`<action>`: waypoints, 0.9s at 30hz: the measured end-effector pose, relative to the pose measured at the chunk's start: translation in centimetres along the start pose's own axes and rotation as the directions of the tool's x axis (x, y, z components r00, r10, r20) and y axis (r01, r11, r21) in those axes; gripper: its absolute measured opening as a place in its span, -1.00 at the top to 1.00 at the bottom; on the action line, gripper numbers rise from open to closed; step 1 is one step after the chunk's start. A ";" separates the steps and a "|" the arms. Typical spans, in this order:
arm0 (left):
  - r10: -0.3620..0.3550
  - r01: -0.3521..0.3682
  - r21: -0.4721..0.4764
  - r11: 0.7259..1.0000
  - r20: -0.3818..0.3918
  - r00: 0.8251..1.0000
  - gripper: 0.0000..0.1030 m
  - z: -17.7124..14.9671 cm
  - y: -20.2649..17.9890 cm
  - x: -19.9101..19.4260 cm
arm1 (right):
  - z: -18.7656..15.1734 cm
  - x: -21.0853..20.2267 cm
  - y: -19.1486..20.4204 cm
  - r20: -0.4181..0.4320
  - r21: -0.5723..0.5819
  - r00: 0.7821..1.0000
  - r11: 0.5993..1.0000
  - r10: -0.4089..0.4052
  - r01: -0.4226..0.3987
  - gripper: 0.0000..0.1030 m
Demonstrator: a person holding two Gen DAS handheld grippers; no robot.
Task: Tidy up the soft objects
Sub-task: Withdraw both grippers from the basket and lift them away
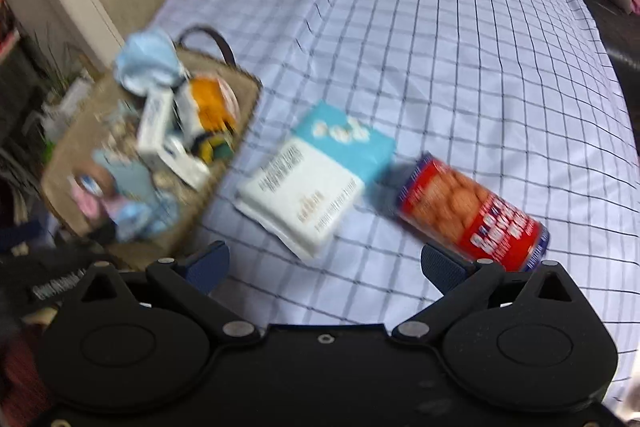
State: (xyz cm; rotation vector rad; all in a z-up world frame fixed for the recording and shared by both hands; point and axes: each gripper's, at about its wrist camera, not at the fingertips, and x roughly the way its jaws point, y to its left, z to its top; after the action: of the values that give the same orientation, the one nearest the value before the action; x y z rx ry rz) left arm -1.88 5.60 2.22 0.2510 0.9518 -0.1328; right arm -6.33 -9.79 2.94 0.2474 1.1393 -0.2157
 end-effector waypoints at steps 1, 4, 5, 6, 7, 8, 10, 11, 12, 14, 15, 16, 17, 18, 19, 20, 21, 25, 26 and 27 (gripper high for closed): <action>0.010 -0.010 -0.005 1.000 -0.002 1.000 -0.82 -0.1 0.1 0.0 | -0.4 0.3 0.0 -0.014 -0.012 1.000 1.000 -0.011 0.011 -0.99; 0.016 -0.016 -0.015 1.000 -0.003 1.000 -0.82 -0.2 0.4 0.0 | -1.1 1.0 -0.1 -0.055 -0.025 0.998 0.999 -0.024 0.022 -0.99; 0.019 -0.019 -0.017 1.000 -0.001 1.000 -0.83 -0.2 0.5 0.0 | -1.2 1.3 -0.2 -0.069 -0.018 0.997 1.000 -0.018 0.017 -0.99; 0.025 -0.025 -0.019 0.999 -0.001 1.000 -0.82 -0.3 0.5 0.0 | -1.3 1.5 -0.3 -0.083 -0.009 0.997 1.000 -0.009 0.008 -0.99; 0.032 -0.032 -0.023 0.999 -0.002 0.999 -0.82 -0.3 0.5 0.1 | -1.2 1.8 -0.4 -0.095 0.006 0.995 1.000 0.002 -0.001 -0.99; 0.036 -0.036 -0.028 0.999 -0.004 0.999 -0.82 -0.3 0.6 0.1 | -1.2 1.9 -0.5 -0.103 0.025 0.995 1.000 0.015 -0.012 -0.99; 0.033 -0.033 -0.030 0.999 0.000 0.999 -0.82 -0.4 0.6 0.1 | -1.1 1.9 -0.6 -0.103 0.064 0.994 0.998 0.033 -0.027 -0.99; 0.031 -0.031 -0.027 0.999 0.002 1.000 -0.82 -0.4 0.6 0.1 | -1.0 1.9 -0.6 -0.091 0.083 0.995 0.996 0.032 -0.024 -0.99; 0.032 -0.032 -0.024 0.999 0.006 0.999 -0.82 -0.4 0.5 0.1 | -1.0 1.8 -0.6 -0.073 0.099 0.997 0.995 0.024 -0.017 -0.99; 0.042 -0.042 -0.020 0.999 0.007 0.999 -0.82 -0.5 0.4 0.2 | -0.9 1.5 -0.4 -0.043 0.106 0.999 0.994 0.016 -0.011 -0.99; 0.043 -0.043 -0.018 0.999 0.003 0.999 -0.82 -0.5 0.3 0.3 | -0.8 1.4 -0.2 -0.040 0.091 0.999 0.996 0.015 -0.011 -0.99; 0.039 -0.039 -0.016 0.999 -0.003 0.999 -0.82 -0.5 0.3 0.5 | -0.7 1.4 0.0 -0.041 0.070 0.999 0.997 0.015 -0.012 -0.99; 0.033 -0.033 -0.011 0.999 -0.008 0.999 -0.82 -0.4 0.3 0.6 | -0.6 1.4 0.3 -0.040 0.051 0.999 0.999 0.015 -0.013 -0.99; 0.033 -0.033 -0.007 0.999 -0.012 0.999 -0.82 -0.5 0.2 0.6 | -0.6 1.3 0.5 -0.038 0.037 0.999 0.999 0.014 -0.012 -0.99; 0.036 -0.036 -0.002 0.999 -0.013 0.999 -0.82 -0.5 0.2 0.6 | -0.7 1.3 0.7 -0.037 0.027 0.999 1.000 0.012 -0.011 -0.99; 0.039 -0.039 0.002 0.999 -0.012 0.999 -0.82 -0.5 0.1 0.6 | -0.8 1.4 0.8 -0.039 0.018 0.999 1.000 0.009 -0.008 -0.99; 0.041 -0.041 0.005 0.999 -0.009 0.999 -0.82 -0.5 0.0 0.6 | -0.8 1.5 1.0 -0.044 0.011 0.999 1.000 0.006 -0.006 -0.99; 0.045 -0.045 0.006 0.999 -0.001 0.999 -0.82 -0.5 -0.1 0.5 | -1.0 1.9 1.1 -0.066 -0.002 0.998 1.000 0.008 -0.008 -0.99; 0.046 -0.046 0.004 0.999 -0.003 0.999 -0.82 -0.5 -0.2 0.6 | -1.0 1.9 1.2 -0.067 -0.006 0.998 1.000 0.007 -0.008 -0.98; 0.046 -0.046 0.004 0.999 -0.006 0.999 -0.82 -0.5 -0.1 0.6 | -1.1 1.9 1.2 -0.067 -0.013 0.998 1.000 0.008 -0.009 -0.98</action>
State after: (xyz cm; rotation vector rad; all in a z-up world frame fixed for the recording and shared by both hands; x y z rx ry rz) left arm -1.94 5.59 1.40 0.2765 0.9515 -0.0919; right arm -6.14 -8.38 0.86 0.2496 1.2059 -0.1935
